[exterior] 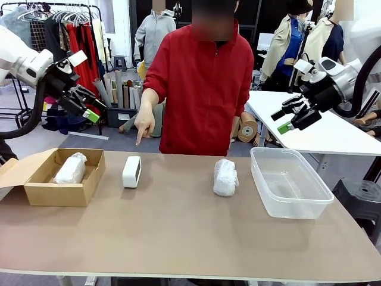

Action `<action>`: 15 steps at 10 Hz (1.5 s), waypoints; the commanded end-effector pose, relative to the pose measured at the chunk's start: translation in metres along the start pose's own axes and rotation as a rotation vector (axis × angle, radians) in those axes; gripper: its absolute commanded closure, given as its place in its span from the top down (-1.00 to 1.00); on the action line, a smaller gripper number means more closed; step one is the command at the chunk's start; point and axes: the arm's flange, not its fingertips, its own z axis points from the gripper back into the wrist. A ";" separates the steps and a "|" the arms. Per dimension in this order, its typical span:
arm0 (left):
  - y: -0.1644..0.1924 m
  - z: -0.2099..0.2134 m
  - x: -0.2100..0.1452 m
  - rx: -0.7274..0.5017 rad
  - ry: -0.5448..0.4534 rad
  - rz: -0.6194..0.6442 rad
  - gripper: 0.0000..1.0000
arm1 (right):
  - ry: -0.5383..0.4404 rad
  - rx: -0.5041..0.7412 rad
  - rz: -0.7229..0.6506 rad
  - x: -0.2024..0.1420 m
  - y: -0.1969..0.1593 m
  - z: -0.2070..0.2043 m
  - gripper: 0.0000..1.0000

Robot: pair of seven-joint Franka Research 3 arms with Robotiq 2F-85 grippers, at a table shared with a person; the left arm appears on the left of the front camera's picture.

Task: Separate and place wrapped and unwrapped clocks.
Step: Pick up the Digital clock indicated by the person.

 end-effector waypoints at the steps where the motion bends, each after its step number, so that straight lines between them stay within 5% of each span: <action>1: -0.001 0.002 0.001 -0.005 -0.002 0.002 1.00 | -0.003 -0.002 0.003 0.001 0.000 0.000 1.00; 5: -0.001 0.002 0.001 -0.005 -0.002 0.002 1.00 | 0.000 0.000 0.000 0.000 0.000 0.000 1.00; 8: -0.001 0.002 0.001 -0.005 -0.002 0.002 1.00 | 0.007 -0.018 -0.096 0.043 0.004 -0.023 1.00; 15: -0.001 0.002 0.001 -0.005 -0.002 0.002 1.00 | 0.145 -0.035 -0.361 0.131 -0.042 -0.144 1.00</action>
